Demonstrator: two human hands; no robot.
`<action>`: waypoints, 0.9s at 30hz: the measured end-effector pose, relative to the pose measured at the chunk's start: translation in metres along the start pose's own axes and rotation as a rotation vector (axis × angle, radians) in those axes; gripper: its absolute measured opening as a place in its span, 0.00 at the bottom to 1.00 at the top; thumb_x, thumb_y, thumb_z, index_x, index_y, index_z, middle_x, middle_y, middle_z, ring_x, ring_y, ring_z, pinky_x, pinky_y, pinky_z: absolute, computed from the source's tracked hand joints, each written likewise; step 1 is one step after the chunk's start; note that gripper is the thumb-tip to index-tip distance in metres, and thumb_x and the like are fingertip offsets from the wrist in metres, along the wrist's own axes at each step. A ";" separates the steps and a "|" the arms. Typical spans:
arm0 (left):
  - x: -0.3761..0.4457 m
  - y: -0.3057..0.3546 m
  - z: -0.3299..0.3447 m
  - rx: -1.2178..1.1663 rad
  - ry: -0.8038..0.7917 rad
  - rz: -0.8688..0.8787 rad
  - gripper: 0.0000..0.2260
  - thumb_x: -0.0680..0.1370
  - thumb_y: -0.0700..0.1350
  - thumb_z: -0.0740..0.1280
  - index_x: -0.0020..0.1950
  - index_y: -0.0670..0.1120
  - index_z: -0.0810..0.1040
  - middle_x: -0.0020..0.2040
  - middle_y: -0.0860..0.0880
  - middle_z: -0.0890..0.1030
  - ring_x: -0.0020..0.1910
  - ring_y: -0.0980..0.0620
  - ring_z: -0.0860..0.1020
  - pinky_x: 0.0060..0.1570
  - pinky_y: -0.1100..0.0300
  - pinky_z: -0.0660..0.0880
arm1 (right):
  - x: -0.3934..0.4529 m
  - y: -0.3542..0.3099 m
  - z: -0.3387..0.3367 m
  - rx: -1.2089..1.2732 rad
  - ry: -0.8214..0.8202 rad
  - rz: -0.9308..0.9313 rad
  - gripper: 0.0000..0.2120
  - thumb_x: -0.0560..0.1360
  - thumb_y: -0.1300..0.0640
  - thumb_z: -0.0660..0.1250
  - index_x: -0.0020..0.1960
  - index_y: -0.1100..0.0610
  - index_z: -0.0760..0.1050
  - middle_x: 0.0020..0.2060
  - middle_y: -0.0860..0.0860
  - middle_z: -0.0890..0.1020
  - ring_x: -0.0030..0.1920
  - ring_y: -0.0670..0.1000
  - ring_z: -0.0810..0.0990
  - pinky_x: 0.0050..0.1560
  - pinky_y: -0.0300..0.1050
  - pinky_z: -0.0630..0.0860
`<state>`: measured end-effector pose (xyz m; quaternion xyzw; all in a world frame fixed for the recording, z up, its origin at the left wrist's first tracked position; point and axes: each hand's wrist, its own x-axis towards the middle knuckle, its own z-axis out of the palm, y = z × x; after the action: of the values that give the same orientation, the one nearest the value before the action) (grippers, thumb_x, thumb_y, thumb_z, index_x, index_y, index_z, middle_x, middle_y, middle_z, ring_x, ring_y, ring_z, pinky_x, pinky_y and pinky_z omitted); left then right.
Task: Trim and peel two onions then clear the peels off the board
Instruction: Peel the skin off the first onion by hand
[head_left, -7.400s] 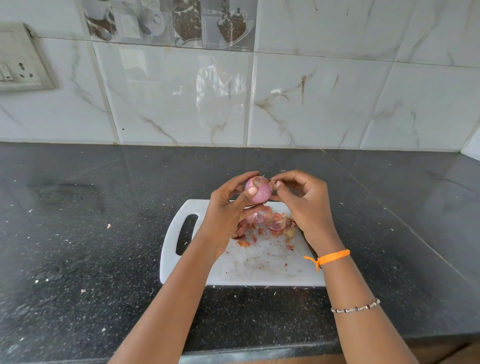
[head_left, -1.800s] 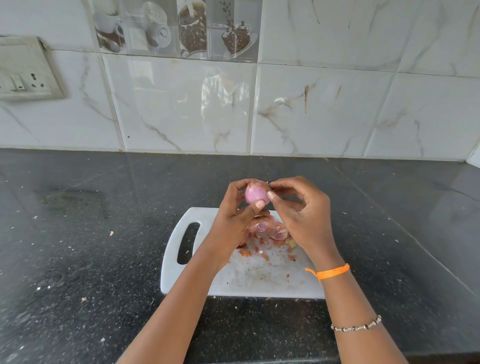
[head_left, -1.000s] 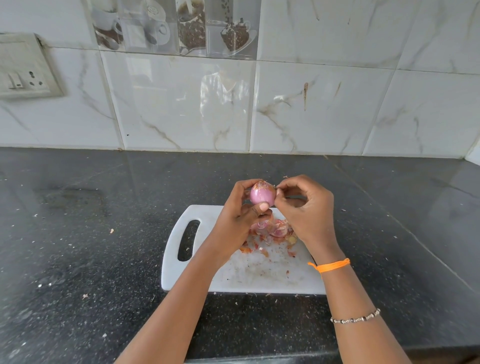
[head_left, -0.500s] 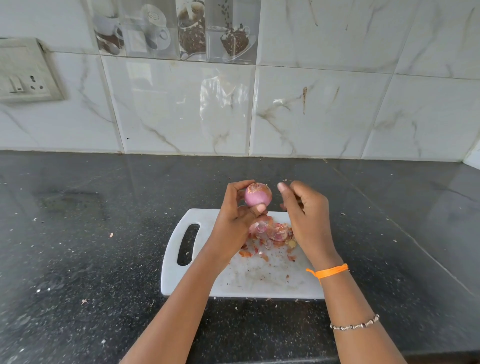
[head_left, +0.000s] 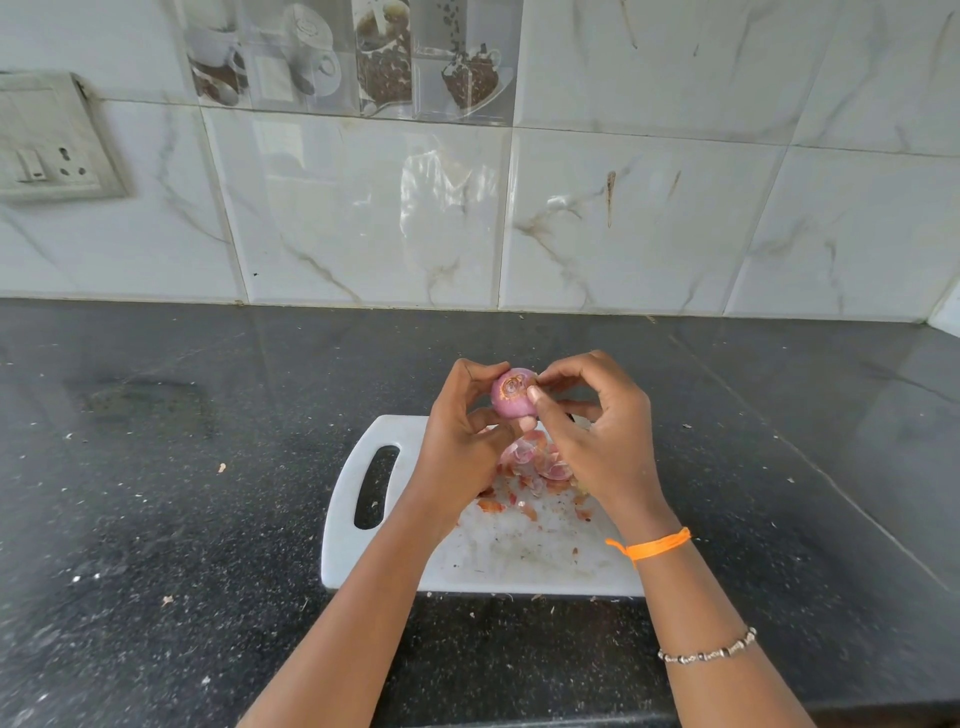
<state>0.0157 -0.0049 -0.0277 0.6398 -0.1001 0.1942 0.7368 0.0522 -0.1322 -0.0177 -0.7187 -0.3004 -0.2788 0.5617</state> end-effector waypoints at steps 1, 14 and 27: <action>0.000 0.000 0.000 0.006 -0.002 0.004 0.17 0.71 0.29 0.70 0.54 0.45 0.72 0.54 0.48 0.80 0.49 0.50 0.80 0.46 0.60 0.79 | 0.000 0.000 0.000 -0.004 0.005 -0.001 0.04 0.70 0.68 0.71 0.43 0.63 0.78 0.40 0.53 0.79 0.42 0.43 0.80 0.41 0.30 0.76; 0.000 -0.005 -0.001 0.138 -0.007 0.019 0.18 0.70 0.29 0.71 0.54 0.45 0.73 0.53 0.47 0.80 0.44 0.54 0.80 0.44 0.62 0.78 | 0.001 0.006 0.000 -0.135 0.022 -0.040 0.04 0.65 0.65 0.68 0.38 0.59 0.76 0.35 0.48 0.78 0.38 0.42 0.78 0.41 0.31 0.74; 0.002 -0.006 -0.003 0.130 0.020 0.008 0.20 0.73 0.29 0.69 0.54 0.51 0.71 0.54 0.50 0.78 0.49 0.51 0.79 0.47 0.62 0.77 | 0.004 0.008 -0.007 0.015 -0.115 0.036 0.14 0.75 0.67 0.66 0.54 0.51 0.79 0.49 0.44 0.80 0.49 0.44 0.80 0.49 0.36 0.77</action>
<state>0.0195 -0.0020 -0.0330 0.6839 -0.0826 0.2094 0.6940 0.0605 -0.1397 -0.0184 -0.7347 -0.3211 -0.2245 0.5539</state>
